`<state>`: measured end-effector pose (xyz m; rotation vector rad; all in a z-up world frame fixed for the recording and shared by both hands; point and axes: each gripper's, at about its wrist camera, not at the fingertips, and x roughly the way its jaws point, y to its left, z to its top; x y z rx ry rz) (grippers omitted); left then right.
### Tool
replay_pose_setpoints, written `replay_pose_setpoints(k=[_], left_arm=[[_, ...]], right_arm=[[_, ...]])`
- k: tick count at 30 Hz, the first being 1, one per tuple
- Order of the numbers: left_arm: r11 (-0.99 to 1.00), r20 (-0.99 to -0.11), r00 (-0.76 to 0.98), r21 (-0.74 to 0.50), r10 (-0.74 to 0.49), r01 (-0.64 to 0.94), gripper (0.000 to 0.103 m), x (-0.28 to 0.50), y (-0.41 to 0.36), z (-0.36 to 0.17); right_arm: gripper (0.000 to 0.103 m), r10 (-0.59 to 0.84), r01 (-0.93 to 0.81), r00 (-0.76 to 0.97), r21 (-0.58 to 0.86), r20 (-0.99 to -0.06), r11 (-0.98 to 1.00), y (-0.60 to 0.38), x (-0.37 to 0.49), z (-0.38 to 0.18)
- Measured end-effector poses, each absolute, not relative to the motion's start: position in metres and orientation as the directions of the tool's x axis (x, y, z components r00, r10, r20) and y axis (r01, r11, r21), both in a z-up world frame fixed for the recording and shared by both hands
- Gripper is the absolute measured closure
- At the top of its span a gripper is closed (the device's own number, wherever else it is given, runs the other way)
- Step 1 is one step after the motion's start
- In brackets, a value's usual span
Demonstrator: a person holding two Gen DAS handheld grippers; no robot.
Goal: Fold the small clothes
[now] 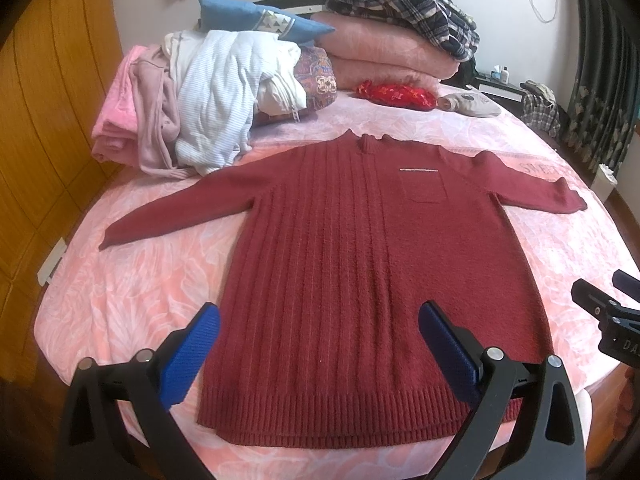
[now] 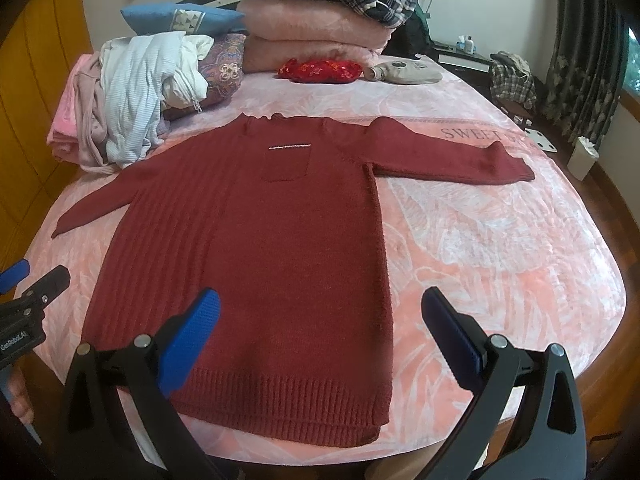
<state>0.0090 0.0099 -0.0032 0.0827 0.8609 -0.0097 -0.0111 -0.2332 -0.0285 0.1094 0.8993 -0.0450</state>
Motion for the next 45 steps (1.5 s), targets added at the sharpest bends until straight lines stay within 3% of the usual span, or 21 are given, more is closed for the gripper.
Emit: replay_pose_setpoints(k=[18,26,34,42,45], left_arm=[[0.995,-0.778,0.627,0.09,0.037,0.052,0.004,0.026,0.001,-0.018],[0.994,-0.791,0.612,0.083,0.019,0.077,0.004,0.078,-0.034,-0.028],[0.994,-0.772,0.633,0.027,-0.047,0.107,0.004,0.185,-0.133,-0.033],[0.987,-0.79,0.604,-0.012,-0.109,0.162,0.004,0.284,-0.277,-0.061],[0.984,-0.8,0.591,0.003,-0.104,0.176,0.004,0.308,-0.33,-0.079]], right_arm=[[0.003,0.03,0.084,0.611,0.102,-0.791,0.991,-0.241,0.0,-0.042],[0.003,-0.004,0.16,0.61,0.119,-0.792,0.98,-0.316,0.039,-0.046],[0.003,-0.146,0.299,0.579,0.043,-0.802,0.953,-0.468,0.126,-0.052],[0.003,-0.098,0.388,0.484,0.113,-0.87,0.915,-0.617,0.217,-0.102],[0.003,-0.126,0.405,0.444,0.074,-0.887,0.911,-0.648,0.238,-0.125]])
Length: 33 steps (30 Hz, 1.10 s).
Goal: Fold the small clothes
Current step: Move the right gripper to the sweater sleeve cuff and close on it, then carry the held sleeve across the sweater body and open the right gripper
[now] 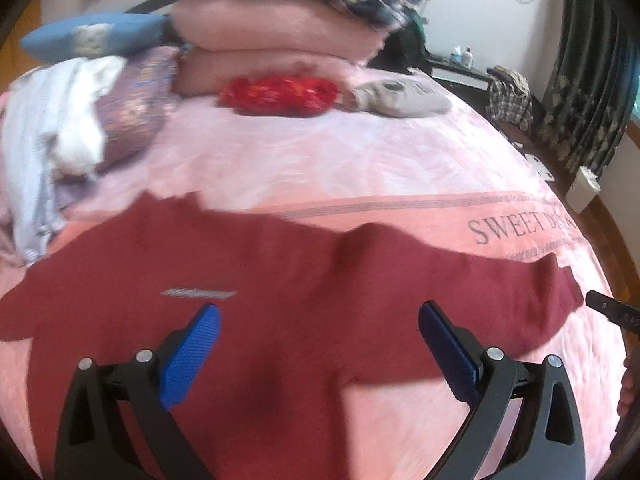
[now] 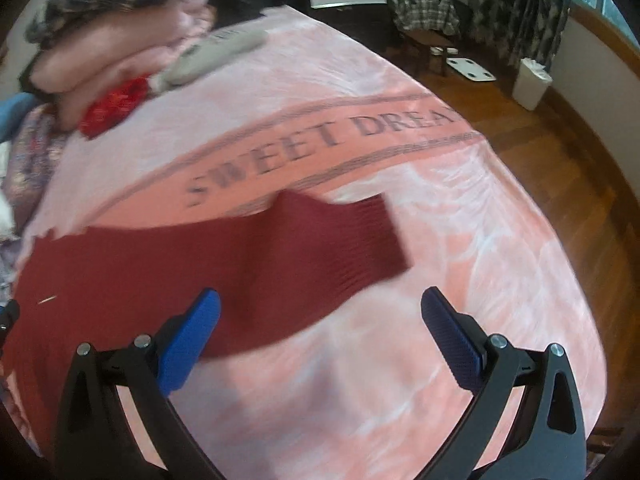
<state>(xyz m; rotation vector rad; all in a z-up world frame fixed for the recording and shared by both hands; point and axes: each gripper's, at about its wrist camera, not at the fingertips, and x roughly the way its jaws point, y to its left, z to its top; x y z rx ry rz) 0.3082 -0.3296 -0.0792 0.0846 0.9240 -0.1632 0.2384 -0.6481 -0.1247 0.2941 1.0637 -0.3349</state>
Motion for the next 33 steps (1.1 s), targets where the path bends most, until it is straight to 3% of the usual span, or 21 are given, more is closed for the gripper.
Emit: replay_pose_setpoints(k=[6,12,15,17,18,19,20,28,33], left_arm=[[0.983,-0.821,0.567,0.038,-0.071,0.179,0.004,0.341,-0.385,-0.118],[0.979,-0.816,0.577,0.083,-0.04,0.184,0.004,0.349,-0.392,-0.134],[0.982,-0.814,0.58,0.088,-0.025,0.166,0.004,0.353,-0.382,-0.137],[0.986,-0.819,0.573,0.079,-0.021,0.149,0.004,0.355,-0.374,-0.139],[0.986,-0.82,0.572,0.078,-0.018,0.144,0.004,0.355,-0.371,-0.139],[0.987,-0.82,0.572,0.08,-0.014,0.139,0.004,0.355,-0.368,-0.138],[0.987,-0.82,0.572,0.083,-0.012,0.139,0.004,0.355,-0.365,-0.138],[0.987,-0.796,0.605,0.106,0.011,0.122,0.004,0.344,-0.325,-0.126],[0.986,-0.834,0.549,0.134,0.061,0.095,0.004,0.346,-0.297,-0.143]], right_arm=[[0.004,-0.072,0.421,0.388,0.107,-0.919,0.901,-0.693,0.265,-0.172],[0.006,-0.032,0.445,0.382,0.153,-0.924,0.882,-0.718,0.267,-0.201],[0.017,0.002,0.444,0.398,0.194,-0.917,0.875,-0.722,0.266,-0.203],[0.05,0.01,0.411,0.416,0.198,-0.909,0.89,-0.717,0.268,-0.2],[0.06,0.039,0.394,0.425,0.224,-0.904,0.892,-0.716,0.269,-0.198],[0.083,0.066,0.383,0.428,0.247,-0.901,0.89,-0.714,0.269,-0.195],[0.098,0.074,0.38,0.43,0.255,-0.9,0.889,-0.713,0.269,-0.191],[0.098,0.073,0.363,0.598,0.351,-0.798,0.863,-0.727,0.233,-0.132],[0.098,-0.009,0.51,0.4,0.214,-0.916,0.833,-0.734,0.235,-0.188]])
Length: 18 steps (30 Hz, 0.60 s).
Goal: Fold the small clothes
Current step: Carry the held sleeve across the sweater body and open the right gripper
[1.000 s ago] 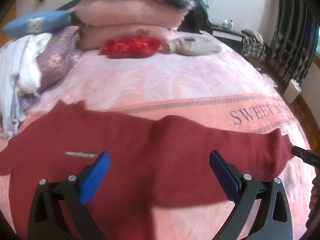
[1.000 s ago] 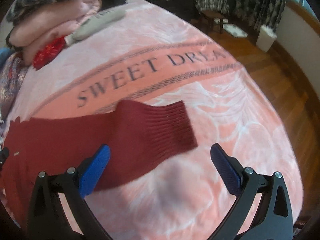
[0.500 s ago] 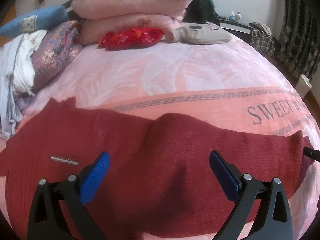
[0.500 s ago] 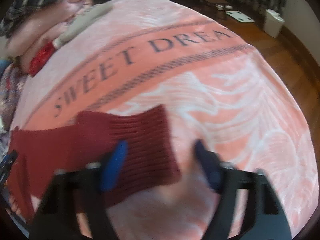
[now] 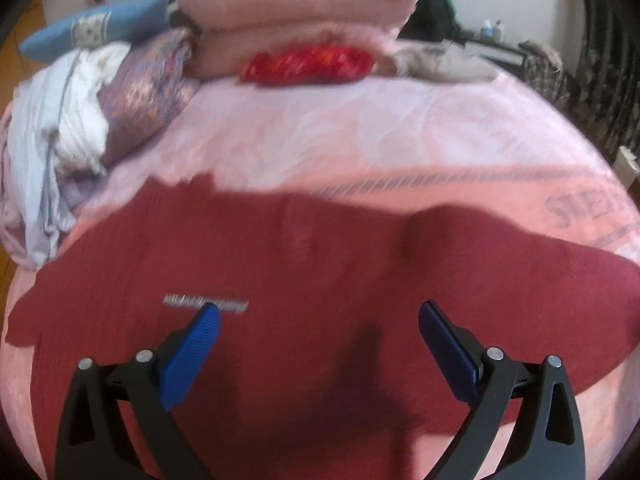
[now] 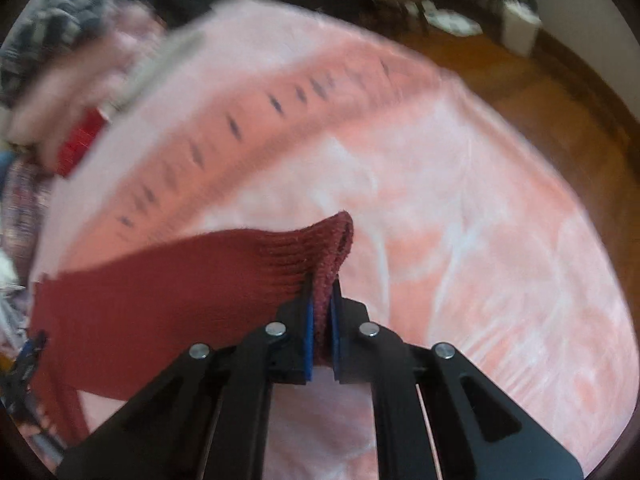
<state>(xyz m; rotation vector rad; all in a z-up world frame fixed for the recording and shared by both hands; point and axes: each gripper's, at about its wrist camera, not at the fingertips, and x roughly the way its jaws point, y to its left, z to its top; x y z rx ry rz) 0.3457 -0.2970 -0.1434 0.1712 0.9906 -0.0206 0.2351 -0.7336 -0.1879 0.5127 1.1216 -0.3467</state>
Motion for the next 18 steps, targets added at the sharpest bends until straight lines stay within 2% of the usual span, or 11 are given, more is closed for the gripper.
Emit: replay_pose_setpoints(k=[5,8,13,18], left_arm=[[0.988,-0.851,0.522,0.128,0.066,0.084,0.004,0.345,-0.259,-0.146],[0.989,-0.853,0.518,0.124,0.066,0.079,0.004,0.346,-0.236,-0.141],[0.993,-0.854,0.518,0.102,0.054,0.064,0.004,0.346,-0.197,-0.13],[0.996,-0.854,0.519,0.075,0.036,0.055,0.004,0.341,-0.162,-0.119]], right_arm=[[0.098,-0.206,0.497,0.396,0.02,-0.895,0.868,-0.697,0.245,-0.166],[0.097,-0.264,0.393,0.443,-0.079,-0.857,0.916,-0.653,0.252,-0.142],[0.097,-0.163,0.144,0.536,-0.1,-0.828,0.984,-0.554,0.268,-0.118],[0.097,0.065,-0.092,0.55,0.018,-0.833,0.996,-0.448,0.296,-0.106]])
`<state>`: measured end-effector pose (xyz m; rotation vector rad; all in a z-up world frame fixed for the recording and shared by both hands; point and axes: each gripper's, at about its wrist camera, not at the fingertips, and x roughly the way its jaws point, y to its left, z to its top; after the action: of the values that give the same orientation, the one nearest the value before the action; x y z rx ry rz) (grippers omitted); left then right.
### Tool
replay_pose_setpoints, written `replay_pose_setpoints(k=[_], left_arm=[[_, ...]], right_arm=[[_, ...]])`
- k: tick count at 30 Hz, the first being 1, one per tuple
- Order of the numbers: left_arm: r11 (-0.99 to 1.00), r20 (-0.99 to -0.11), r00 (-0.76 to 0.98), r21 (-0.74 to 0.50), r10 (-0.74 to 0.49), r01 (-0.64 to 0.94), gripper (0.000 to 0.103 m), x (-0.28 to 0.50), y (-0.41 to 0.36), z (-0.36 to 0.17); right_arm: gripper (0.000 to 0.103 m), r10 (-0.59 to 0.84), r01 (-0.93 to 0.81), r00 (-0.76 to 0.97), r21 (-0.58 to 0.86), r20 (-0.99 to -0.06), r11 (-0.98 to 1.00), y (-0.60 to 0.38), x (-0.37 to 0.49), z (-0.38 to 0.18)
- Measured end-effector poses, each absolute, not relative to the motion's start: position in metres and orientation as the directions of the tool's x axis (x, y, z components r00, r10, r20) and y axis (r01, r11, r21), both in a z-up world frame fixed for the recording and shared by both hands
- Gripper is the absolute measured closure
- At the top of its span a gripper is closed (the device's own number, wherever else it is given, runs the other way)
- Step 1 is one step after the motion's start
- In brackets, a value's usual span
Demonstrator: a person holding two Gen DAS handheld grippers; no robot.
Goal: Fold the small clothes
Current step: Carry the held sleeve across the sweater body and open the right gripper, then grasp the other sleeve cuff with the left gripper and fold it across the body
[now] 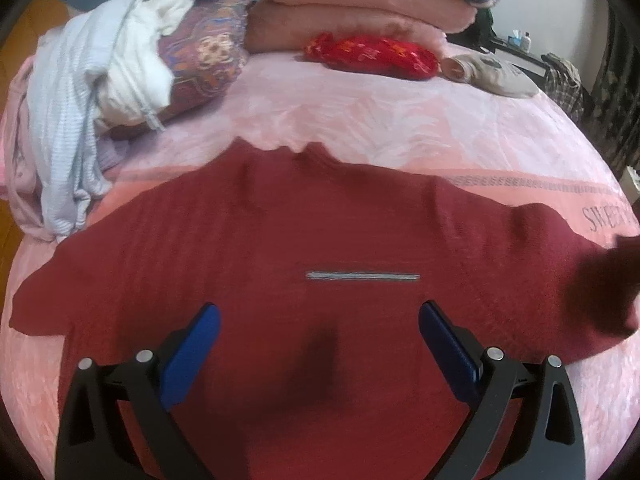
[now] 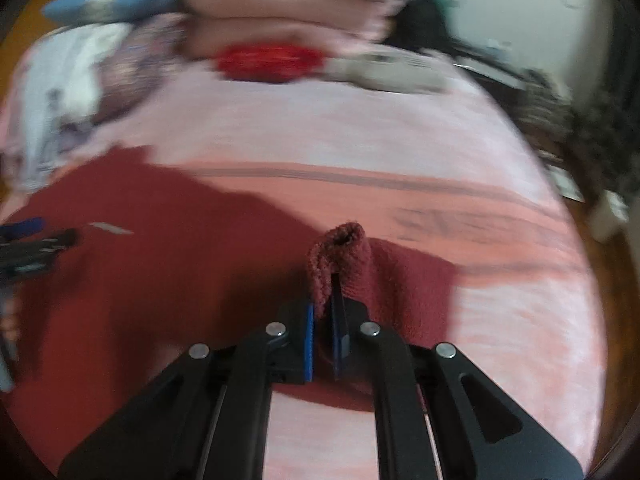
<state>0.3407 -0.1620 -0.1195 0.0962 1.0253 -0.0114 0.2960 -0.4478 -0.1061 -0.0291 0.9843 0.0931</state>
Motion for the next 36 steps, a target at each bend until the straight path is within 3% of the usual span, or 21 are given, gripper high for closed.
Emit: replay_pose_setpoints(k=[5,9,12,15,17,20,22,26,33,34,36], left_arm=[[0.998,-0.856,0.517,0.04,0.012,0.043,0.004,0.333,-0.127,-0.114],[0.998,-0.859,0.511,0.036,0.009,0.043,0.004,0.328,-0.113,-0.116],[0.998,-0.868,0.497,0.033,0.005,0.048,0.004,0.327,-0.11,-0.121],[0.998,-0.876,0.482,0.017,-0.018,0.068,0.004,0.325,-0.114,-0.126],[0.996,-0.878,0.477,-0.004,-0.044,0.085,0.004,0.323,-0.12,-0.127],[0.991,-0.885,0.452,-0.064,-0.111,0.118,0.004,0.323,-0.135,-0.131],[0.986,-0.891,0.429,-0.102,-0.151,0.136,0.004,0.325,-0.151,-0.136],[0.982,-0.912,0.374,-0.127,-0.17,0.137,0.004,0.332,-0.184,-0.154],[0.983,-0.927,0.329,-0.154,-0.177,0.096,0.005,0.344,-0.221,-0.178],[0.983,-0.926,0.334,-0.146,-0.175,0.111,0.007,0.344,-0.229,-0.178],[0.984,-0.92,0.356,-0.123,-0.161,0.127,0.027,0.342,-0.238,-0.175]], right_arm=[[0.097,0.255,-0.236,0.488,0.155,-0.835,0.959,-0.357,0.319,-0.112],[0.097,0.297,-0.263,0.439,0.194,-0.848,0.945,-0.315,0.331,-0.127],[0.089,0.299,-0.243,0.398,0.214,-0.867,0.946,-0.303,0.337,-0.144],[0.073,0.37,-0.248,0.375,0.293,-0.85,0.924,-0.304,0.328,-0.142],[0.06,0.428,-0.25,0.391,0.353,-0.815,0.902,-0.321,0.314,-0.123],[0.054,0.448,-0.239,0.466,0.378,-0.763,0.894,-0.347,0.292,-0.094],[0.041,0.437,-0.213,0.516,0.383,-0.737,0.899,-0.371,0.276,-0.081],[0.041,0.426,-0.149,0.553,0.419,-0.716,0.896,-0.417,0.246,-0.078],[0.046,0.366,-0.118,0.537,0.362,-0.76,0.925,-0.441,0.215,-0.111],[0.047,0.363,-0.119,0.535,0.357,-0.763,0.926,-0.439,0.212,-0.116],[0.049,0.357,-0.118,0.533,0.35,-0.767,0.929,-0.439,0.209,-0.123]])
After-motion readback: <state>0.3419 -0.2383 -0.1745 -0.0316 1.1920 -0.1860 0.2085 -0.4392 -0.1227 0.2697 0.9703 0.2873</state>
